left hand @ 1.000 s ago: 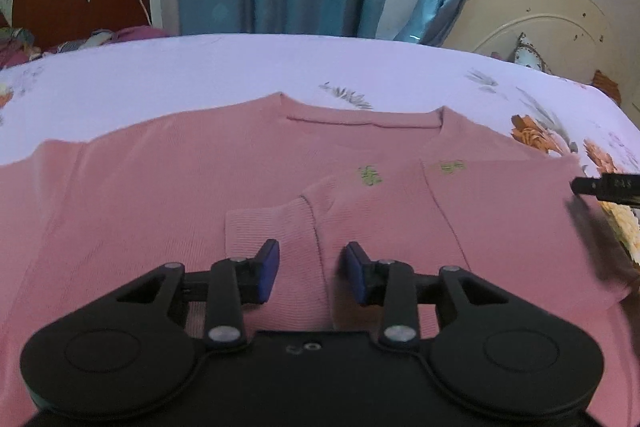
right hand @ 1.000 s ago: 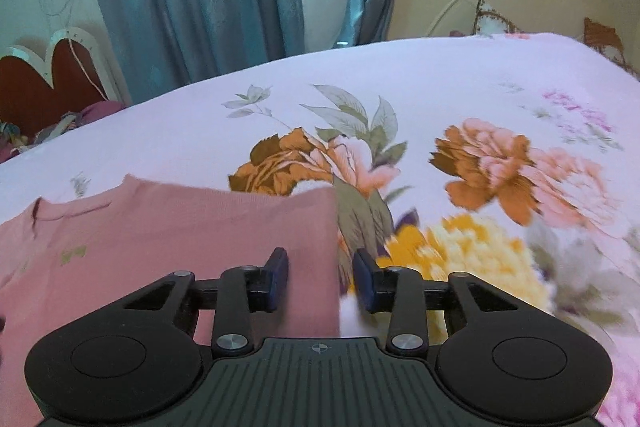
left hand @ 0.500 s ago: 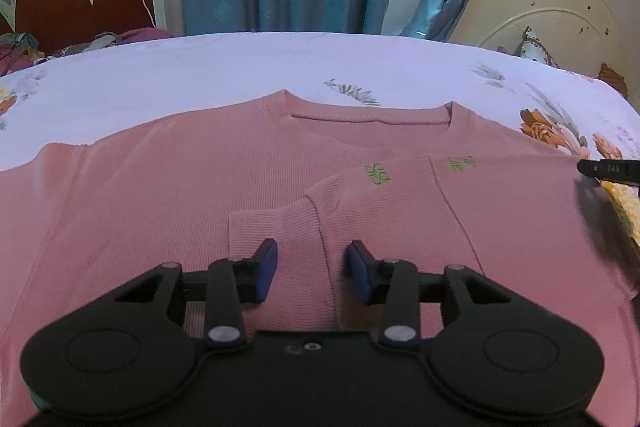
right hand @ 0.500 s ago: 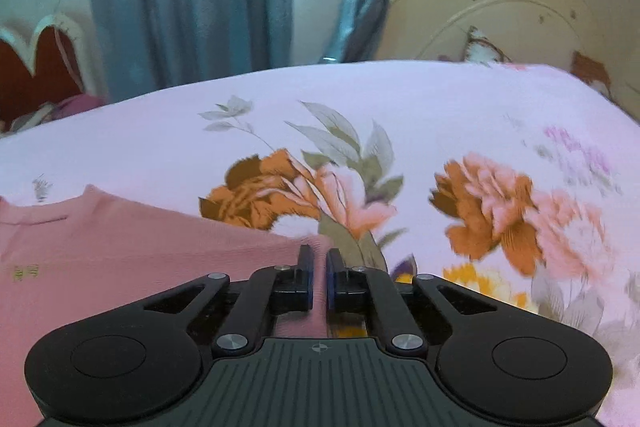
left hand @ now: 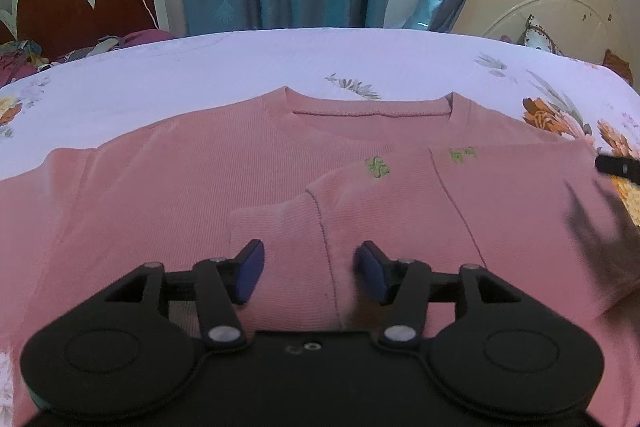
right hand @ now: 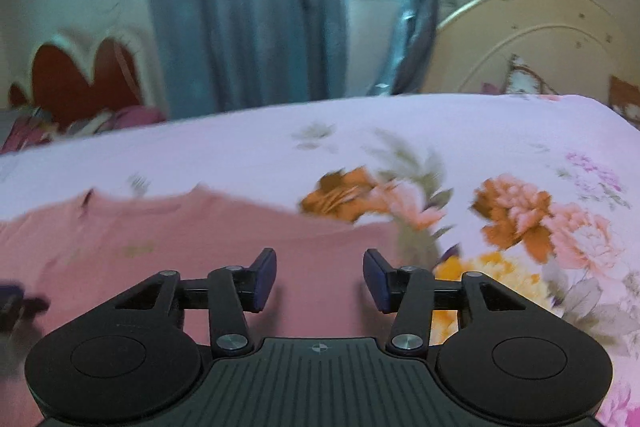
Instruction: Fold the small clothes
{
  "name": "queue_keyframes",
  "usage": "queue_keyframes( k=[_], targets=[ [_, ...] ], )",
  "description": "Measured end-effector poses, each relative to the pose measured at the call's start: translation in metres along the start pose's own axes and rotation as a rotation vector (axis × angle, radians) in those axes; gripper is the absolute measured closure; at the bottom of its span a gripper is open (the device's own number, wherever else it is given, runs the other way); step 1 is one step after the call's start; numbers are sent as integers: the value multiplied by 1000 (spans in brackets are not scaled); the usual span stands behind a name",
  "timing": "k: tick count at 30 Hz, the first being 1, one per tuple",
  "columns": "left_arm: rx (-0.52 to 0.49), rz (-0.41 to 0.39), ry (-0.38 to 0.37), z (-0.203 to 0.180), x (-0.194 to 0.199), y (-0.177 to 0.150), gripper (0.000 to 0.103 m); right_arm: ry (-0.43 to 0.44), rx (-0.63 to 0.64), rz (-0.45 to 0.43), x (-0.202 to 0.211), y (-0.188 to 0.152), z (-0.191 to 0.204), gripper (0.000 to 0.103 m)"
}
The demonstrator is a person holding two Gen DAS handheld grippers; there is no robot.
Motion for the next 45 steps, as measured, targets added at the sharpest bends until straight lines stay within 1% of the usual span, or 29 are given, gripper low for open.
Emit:
queue_keyframes(
  k=[4,6,7,8,11,13,15,17,20,25,28,31,33,37,39,40,42,45],
  targets=[
    [-4,2,17,1,2,-4,46,2,66,47,-5,-23,20,54],
    [-17,0,31,0,2,-7,43,-29,88,98,-14,-38,20,54],
    [-19,0,38,1,2,-8,40,-41,95,109,-18,-45,17,54],
    [-13,6,43,2,2,-9,39,-35,93,97,-17,-47,14,54],
    [38,32,22,9,10,-10,36,-37,63,118,-13,-45,11,54],
    [48,26,27,14,17,-12,36,-5,47,98,-6,-44,16,54],
    [47,21,53,19,26,-15,37,41,41,89,-1,-42,29,54],
    [54,20,70,27,34,-21,37,89,50,86,0,-41,50,54],
    [93,12,98,49,48,-29,37,151,73,86,-2,-36,83,54],
    [163,-4,132,96,65,-41,37,219,115,87,2,-27,136,54],
    [202,-17,147,127,72,-48,37,215,150,93,-1,-23,163,54],
    [281,-15,162,165,77,-56,37,214,179,101,-7,-19,186,54],
    [335,-9,171,193,80,-64,37,208,183,109,-13,-18,199,54],
    [445,5,199,251,84,-82,37,196,160,157,-32,-23,216,54],
    [513,7,218,284,87,-90,37,170,178,180,-43,-30,224,54],
    [547,3,227,298,89,-94,37,142,199,190,-49,-34,229,54],
    [622,-13,252,331,94,-100,37,107,236,164,-51,-38,235,54],
    [711,-38,295,372,98,-106,38,105,221,158,-53,-40,234,54]
  ],
)
Point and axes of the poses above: each gripper's, at about its wrist camera, not at the fingertips, and x roughly against the way its jaws point, z to its left, y to its top, the point moved 5 cm from there along -x, roughly the way its jaws point, and after that the axes turned 12 degrees about z, right-handed, at the moved point
